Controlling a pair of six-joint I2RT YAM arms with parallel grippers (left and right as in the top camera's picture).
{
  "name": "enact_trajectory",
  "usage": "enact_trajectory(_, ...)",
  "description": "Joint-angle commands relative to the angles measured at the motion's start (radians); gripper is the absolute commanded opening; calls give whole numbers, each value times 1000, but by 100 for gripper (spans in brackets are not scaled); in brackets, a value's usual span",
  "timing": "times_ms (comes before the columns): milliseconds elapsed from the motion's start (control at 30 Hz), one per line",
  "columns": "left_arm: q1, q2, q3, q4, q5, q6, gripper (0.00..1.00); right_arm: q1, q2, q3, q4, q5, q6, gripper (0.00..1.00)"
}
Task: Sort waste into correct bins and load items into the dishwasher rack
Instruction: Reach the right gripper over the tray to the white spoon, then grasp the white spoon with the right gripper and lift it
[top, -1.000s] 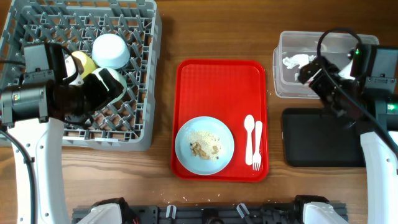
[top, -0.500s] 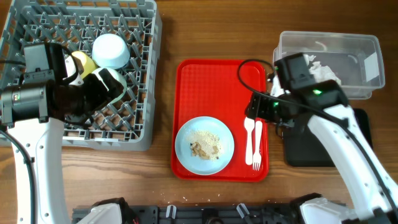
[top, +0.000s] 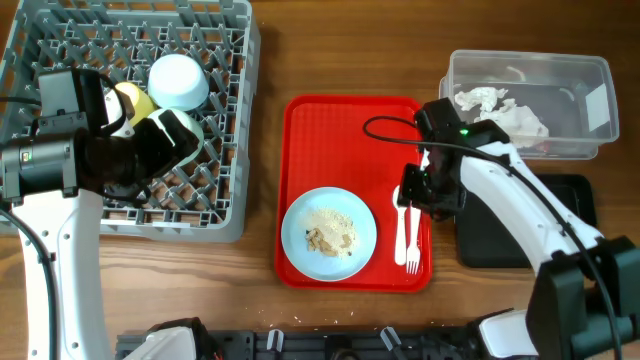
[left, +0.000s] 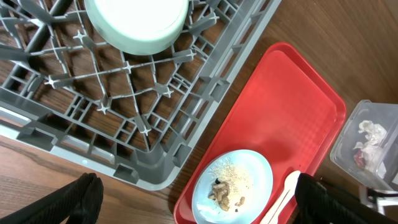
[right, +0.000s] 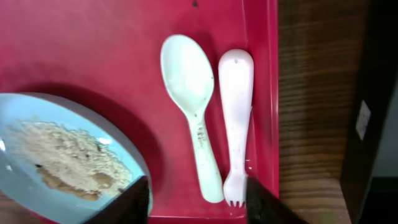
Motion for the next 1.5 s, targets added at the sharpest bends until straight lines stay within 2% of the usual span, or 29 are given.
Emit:
enact_trajectory(0,5,-6,-2,-1,-13,-9,100,3,16,-5,17,-13,-47,72)
enact_trajectory(133,5,-6,-2,-1,-13,-9,100,3,16,-39,76,-7,-68,71)
enact_trajectory(267,5,-6,-2,-1,-13,-9,100,3,16,-126,176,-19,-62,57)
enact_trajectory(367,5,-6,-2,-1,-13,-9,100,3,16,-164,225,-28,-63,51)
enact_trajectory(700,5,-6,-2,-1,-13,-9,100,32,16,-174,257,-32,-93,50)
enact_trajectory(933,5,-6,-2,0,-13,-9,100,137,17,-210,298,107,66,51)
enact_trajectory(1467,5,-6,-2,-1,-13,-9,100,179,18,-212,283,194,92,50)
